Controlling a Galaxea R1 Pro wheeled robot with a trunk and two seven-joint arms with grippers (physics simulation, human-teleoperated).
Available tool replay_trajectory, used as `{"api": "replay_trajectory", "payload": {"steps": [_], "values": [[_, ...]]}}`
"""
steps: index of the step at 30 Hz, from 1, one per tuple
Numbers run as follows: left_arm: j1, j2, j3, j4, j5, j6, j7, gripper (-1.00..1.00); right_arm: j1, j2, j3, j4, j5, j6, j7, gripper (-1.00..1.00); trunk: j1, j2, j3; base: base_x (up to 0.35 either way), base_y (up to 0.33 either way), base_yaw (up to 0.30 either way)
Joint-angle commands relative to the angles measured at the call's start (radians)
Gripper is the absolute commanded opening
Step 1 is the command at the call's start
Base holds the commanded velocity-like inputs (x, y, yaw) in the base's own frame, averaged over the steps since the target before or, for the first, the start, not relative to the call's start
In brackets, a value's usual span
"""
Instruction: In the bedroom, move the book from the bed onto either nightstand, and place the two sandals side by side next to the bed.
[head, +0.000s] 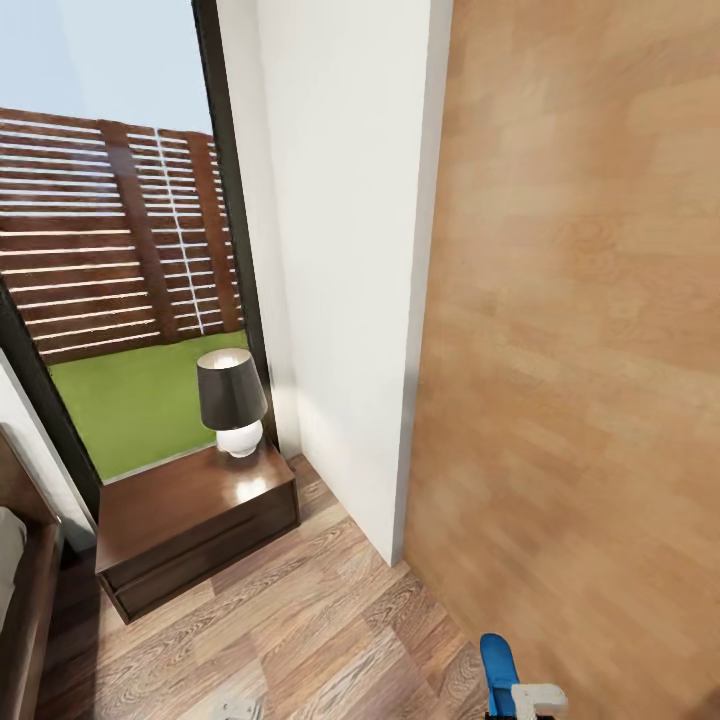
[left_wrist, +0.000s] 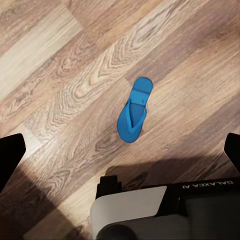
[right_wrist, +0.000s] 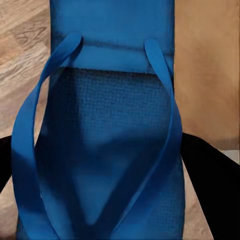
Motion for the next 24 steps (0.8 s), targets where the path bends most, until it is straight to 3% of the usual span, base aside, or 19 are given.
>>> {"api": "replay_trajectory", "payload": {"steps": [1,6,17,21,22,24], "values": [[0.0,0.001,-0.008,-0.001,0.004,0.006,-0.001,1.0,0.0,0.007,0.024,-0.029,-0.004,-0.002,-0.005,-1.0,0.0,-0.001,-0.001,0.0,0.0,0.0],[-0.001,0.001,-0.008,0.001,0.007,0.002,-0.001,1.0,-0.001,0.031,0.091,-0.109,-0.005,0.0,-0.008,-1.0,0.0,-0.001,-0.001,0.0,0.0,0.0],[-0.001,0.001,-0.009,0.0,0.008,-0.016,-0.001,1.0,0.012,0.059,0.132,-0.267,-0.005,0.014,-0.008,-1.0,0.0,-0.001,-0.001,0.0,0.0,0.0],[-0.001,0.001,-0.011,0.0,0.007,-0.023,-0.001,1.0,0.047,0.068,0.19,-0.398,-0.005,0.102,-0.008,-1.0,0.0,-0.001,-0.001,0.0,0.0,0.0],[-0.001,0.001,-0.011,0.0,0.007,-0.024,-0.001,1.0,0.07,0.069,0.227,-0.473,-0.005,0.166,-0.008,-1.0,0.0,-0.001,-0.001,0.0,0.0,0.0],[0.0,0.001,-0.011,0.0,0.007,-0.025,-0.001,1.0,0.093,0.069,0.262,-0.557,-0.006,0.24,-0.008,-1.0,0.0,-0.001,-0.001,0.0,0.0,0.0]]}}
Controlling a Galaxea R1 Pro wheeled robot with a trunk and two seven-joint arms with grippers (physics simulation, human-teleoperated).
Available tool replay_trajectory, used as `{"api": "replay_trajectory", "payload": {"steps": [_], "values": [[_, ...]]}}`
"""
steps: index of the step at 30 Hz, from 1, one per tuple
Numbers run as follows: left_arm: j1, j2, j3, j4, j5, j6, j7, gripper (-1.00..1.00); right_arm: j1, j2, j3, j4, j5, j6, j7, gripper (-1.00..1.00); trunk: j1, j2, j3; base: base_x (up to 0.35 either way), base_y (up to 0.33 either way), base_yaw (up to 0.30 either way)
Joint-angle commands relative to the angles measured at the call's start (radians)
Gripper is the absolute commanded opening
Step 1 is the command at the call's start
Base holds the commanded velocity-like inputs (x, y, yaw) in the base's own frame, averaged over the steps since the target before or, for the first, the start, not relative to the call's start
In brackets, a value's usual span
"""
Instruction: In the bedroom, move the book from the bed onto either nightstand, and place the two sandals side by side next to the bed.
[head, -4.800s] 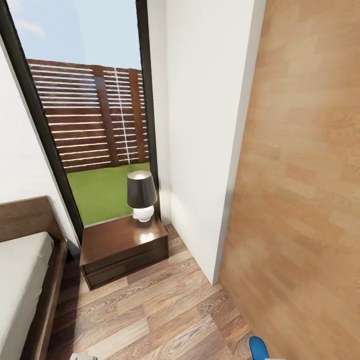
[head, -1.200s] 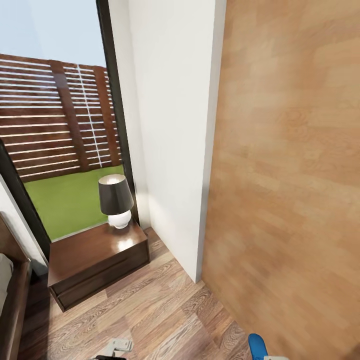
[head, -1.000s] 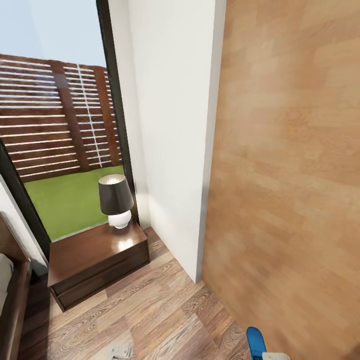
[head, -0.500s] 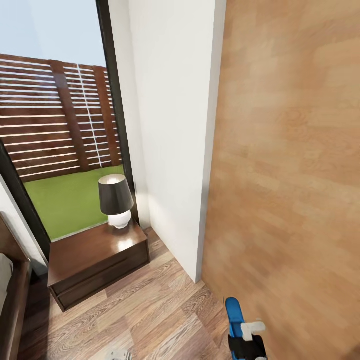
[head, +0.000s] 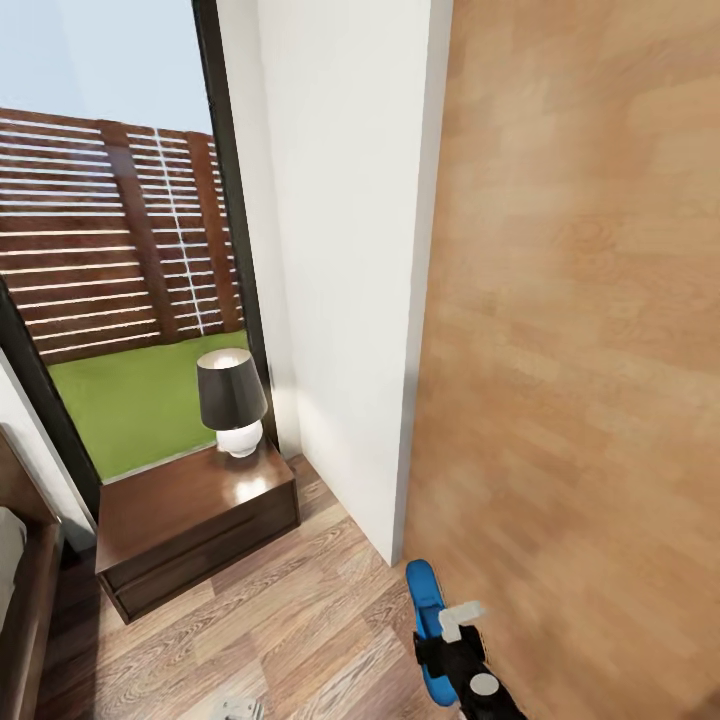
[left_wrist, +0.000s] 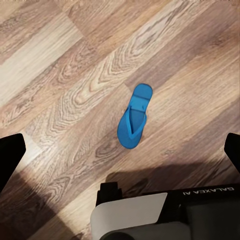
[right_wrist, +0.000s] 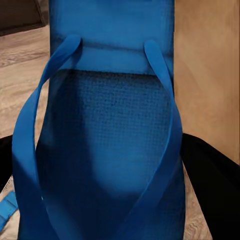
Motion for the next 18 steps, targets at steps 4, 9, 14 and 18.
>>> {"api": "replay_trajectory", "payload": {"steps": [4,9,14,18], "values": [[0.0,0.001,-0.008,-0.002,0.004,0.005,-0.001,1.0,0.062,-0.002,0.059,-0.241,-0.004,0.194,-0.009,-1.0,0.0,-0.001,-0.001,0.0,0.0,0.0],[0.0,0.002,-0.009,-0.005,0.004,0.005,-0.002,1.0,0.115,-0.003,0.096,-0.393,-0.003,0.273,-0.009,-1.0,0.0,-0.001,-0.001,0.0,0.0,0.0],[0.0,0.003,-0.009,-0.007,0.004,0.005,-0.002,1.0,0.143,-0.007,0.116,-0.452,-0.003,0.291,-0.009,-1.0,0.0,-0.001,-0.001,0.0,0.0,0.0],[0.0,0.004,-0.009,-0.008,0.004,0.005,-0.003,1.0,0.186,-0.012,0.118,-0.513,-0.004,0.295,-0.009,-1.0,0.0,-0.001,-0.001,0.0,0.0,0.0]]}}
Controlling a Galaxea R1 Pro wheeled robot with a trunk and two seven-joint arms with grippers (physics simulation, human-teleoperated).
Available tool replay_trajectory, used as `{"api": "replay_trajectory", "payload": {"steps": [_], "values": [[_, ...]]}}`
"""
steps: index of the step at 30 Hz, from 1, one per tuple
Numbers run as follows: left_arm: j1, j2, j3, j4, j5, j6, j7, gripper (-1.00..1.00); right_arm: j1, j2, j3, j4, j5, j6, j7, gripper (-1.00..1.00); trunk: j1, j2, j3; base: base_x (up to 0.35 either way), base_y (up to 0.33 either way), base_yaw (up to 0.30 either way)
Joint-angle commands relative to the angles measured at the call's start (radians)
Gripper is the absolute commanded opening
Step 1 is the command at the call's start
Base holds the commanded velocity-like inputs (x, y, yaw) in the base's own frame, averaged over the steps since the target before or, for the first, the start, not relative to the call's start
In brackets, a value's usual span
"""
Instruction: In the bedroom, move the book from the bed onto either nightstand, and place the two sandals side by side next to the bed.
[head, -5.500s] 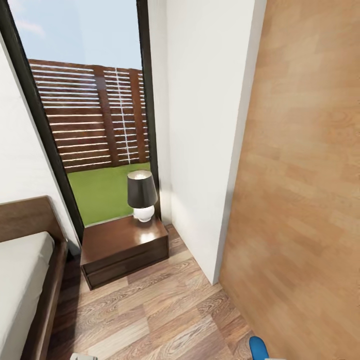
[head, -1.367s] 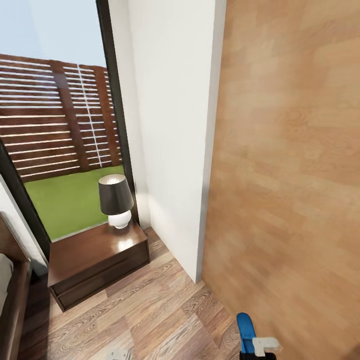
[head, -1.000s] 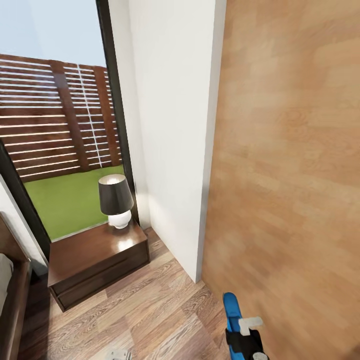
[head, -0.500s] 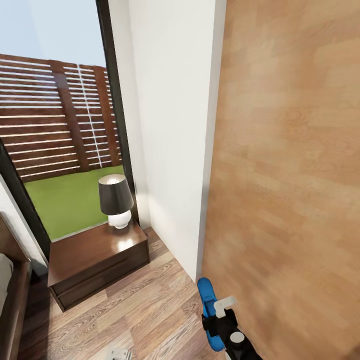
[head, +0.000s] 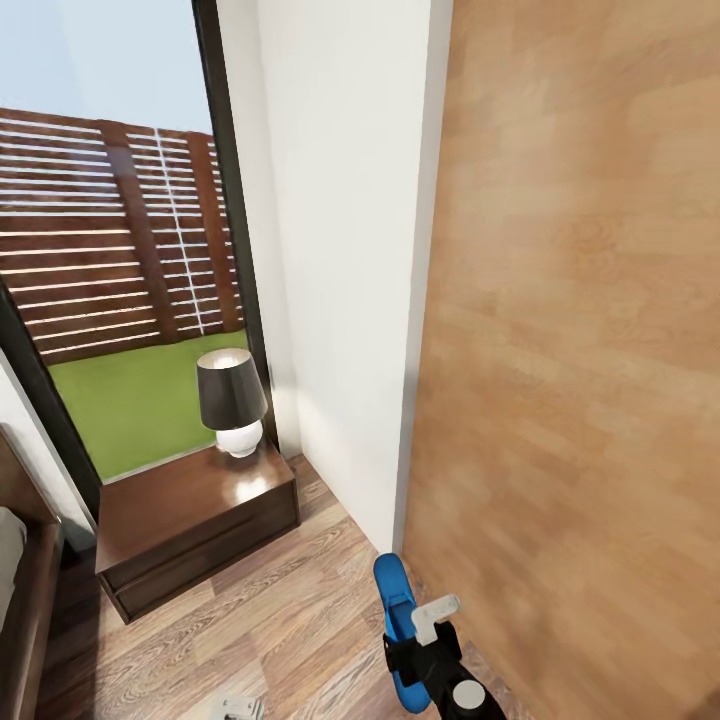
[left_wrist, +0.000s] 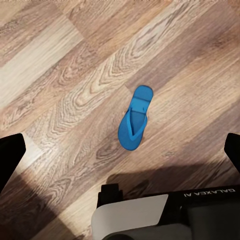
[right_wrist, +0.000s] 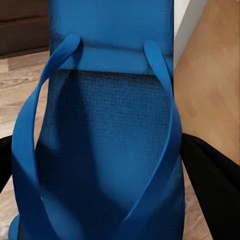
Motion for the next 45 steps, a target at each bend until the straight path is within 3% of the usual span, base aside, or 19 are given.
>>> {"api": "replay_trajectory", "payload": {"steps": [1,38,45], "values": [[0.0,0.001,-0.007,-0.002,0.004,0.006,-0.001,1.0,0.003,-0.001,0.003,-0.008,-0.003,0.006,-0.007,-1.0,0.0,-0.001,-0.001,0.0,0.0,0.0],[0.0,0.001,-0.009,-0.006,0.003,0.005,-0.001,1.0,0.01,0.009,0.011,-0.02,-0.003,0.01,-0.007,-1.0,0.0,-0.001,-0.001,0.0,0.0,0.0],[0.0,0.001,-0.009,-0.006,0.004,0.006,-0.001,1.0,0.01,0.008,0.011,-0.02,-0.003,0.01,-0.007,-1.0,0.027,-0.05,-0.023,0.0,0.0,0.0]]}}
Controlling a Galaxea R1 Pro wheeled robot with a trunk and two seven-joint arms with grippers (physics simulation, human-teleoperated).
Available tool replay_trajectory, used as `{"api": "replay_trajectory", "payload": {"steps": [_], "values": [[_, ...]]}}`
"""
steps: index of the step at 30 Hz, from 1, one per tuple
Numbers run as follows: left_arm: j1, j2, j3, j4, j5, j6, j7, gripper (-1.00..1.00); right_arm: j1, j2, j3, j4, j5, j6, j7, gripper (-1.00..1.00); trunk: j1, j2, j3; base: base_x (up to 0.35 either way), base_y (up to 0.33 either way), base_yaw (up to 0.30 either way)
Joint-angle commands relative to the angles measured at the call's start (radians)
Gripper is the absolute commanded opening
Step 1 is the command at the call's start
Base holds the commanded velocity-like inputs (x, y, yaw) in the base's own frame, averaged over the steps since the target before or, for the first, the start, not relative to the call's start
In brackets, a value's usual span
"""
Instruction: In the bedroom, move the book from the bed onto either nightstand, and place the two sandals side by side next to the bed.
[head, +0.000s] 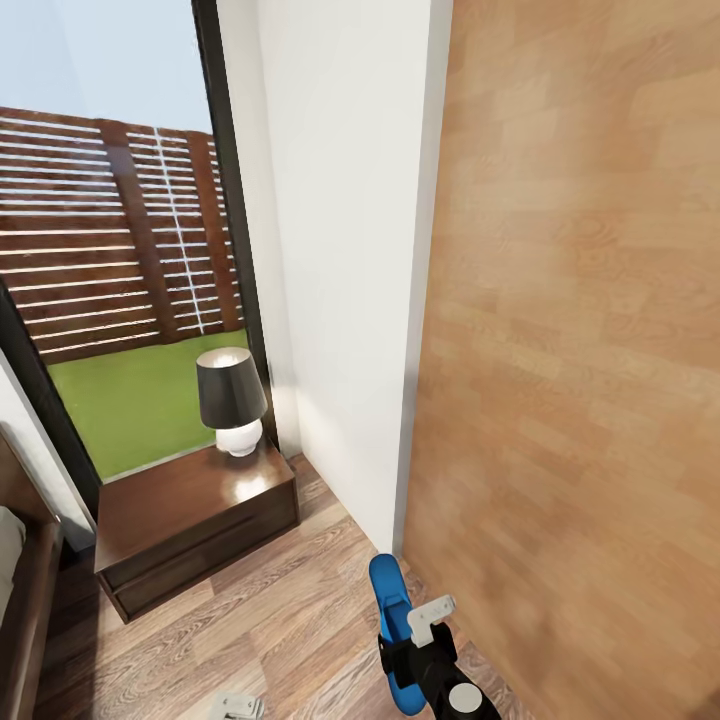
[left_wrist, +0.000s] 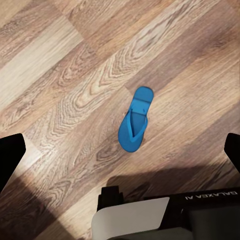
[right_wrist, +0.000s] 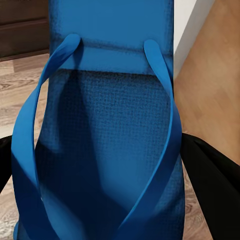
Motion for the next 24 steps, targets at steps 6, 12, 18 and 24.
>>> {"api": "replay_trajectory", "payload": {"steps": [6,12,18,24], "values": [[0.0,0.002,-0.007,-0.002,0.004,0.005,-0.001,1.0,0.0,0.0,0.002,-0.001,-0.003,0.005,-0.007,-1.0,0.023,-0.043,-0.02,0.0,0.0,0.0],[0.0,0.004,-0.003,-0.002,0.004,0.004,-0.001,1.0,0.0,-0.001,0.006,-0.001,-0.003,0.004,-0.007,-1.0,0.046,-0.085,-0.039,0.0,0.0,0.0],[0.0,0.004,-0.003,-0.002,0.004,0.004,-0.001,1.0,0.0,-0.001,0.013,0.0,-0.003,0.004,-0.007,-1.0,0.069,-0.127,-0.058,0.0,0.0,0.0],[0.0,0.004,-0.005,-0.002,0.004,0.004,-0.001,1.0,0.0,-0.002,0.014,0.0,-0.003,0.004,-0.007,-1.0,0.092,-0.169,-0.077,0.0,0.0,0.0]]}}
